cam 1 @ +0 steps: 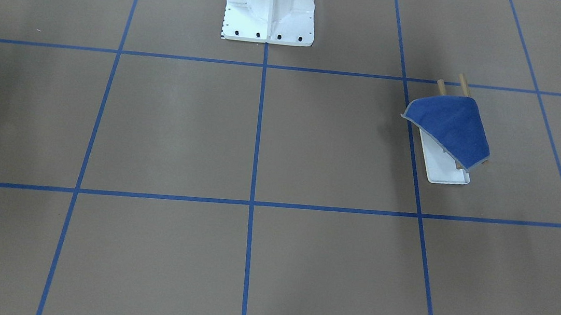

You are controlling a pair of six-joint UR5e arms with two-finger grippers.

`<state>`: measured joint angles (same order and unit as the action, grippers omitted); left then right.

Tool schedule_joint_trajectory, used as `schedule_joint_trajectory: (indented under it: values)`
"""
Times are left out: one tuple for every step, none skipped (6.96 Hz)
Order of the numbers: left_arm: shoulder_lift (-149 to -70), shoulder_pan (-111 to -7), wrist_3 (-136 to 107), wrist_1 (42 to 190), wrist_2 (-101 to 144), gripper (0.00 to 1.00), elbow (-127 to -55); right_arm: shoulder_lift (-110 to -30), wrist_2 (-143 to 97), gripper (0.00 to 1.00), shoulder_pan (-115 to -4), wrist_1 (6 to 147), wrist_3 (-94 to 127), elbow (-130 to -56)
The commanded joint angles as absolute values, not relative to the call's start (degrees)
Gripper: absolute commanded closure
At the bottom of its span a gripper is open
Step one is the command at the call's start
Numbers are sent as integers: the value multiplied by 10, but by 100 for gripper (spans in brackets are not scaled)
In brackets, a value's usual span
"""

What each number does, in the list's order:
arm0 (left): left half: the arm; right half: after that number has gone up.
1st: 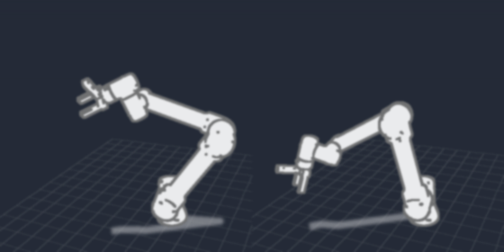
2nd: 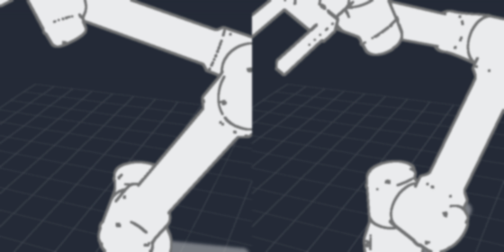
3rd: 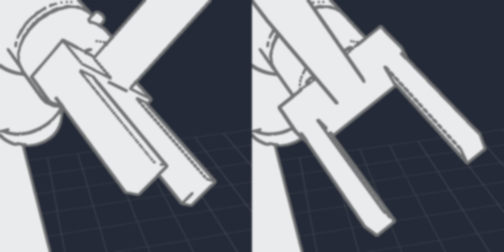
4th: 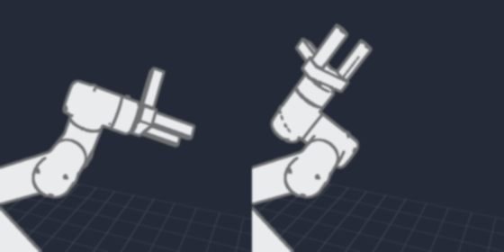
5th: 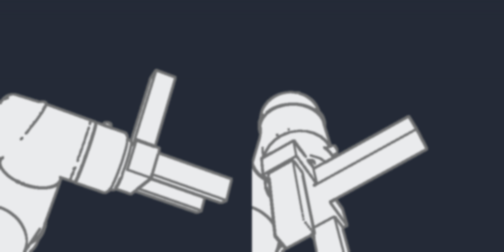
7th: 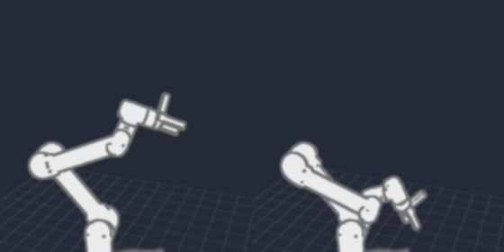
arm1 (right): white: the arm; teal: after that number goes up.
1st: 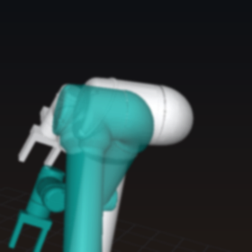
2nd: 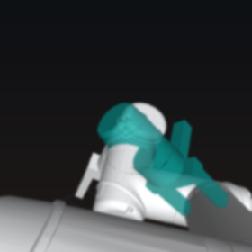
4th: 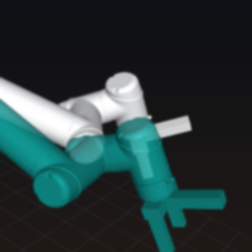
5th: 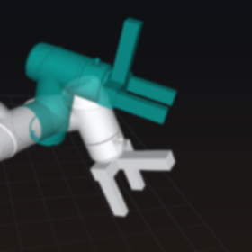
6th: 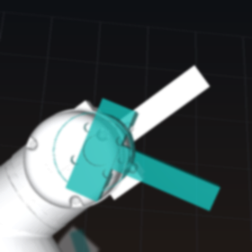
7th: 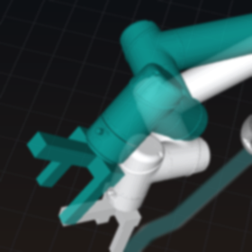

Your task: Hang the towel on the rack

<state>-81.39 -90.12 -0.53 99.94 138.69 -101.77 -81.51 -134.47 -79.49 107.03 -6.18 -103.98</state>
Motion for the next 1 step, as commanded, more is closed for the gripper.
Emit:
schedule_joint_trajectory:
  values:
    - [-813, -901, -5, 1007, 1386, 1, -1017, -815, -1345, 0, -794, 1070, -62, -1040]
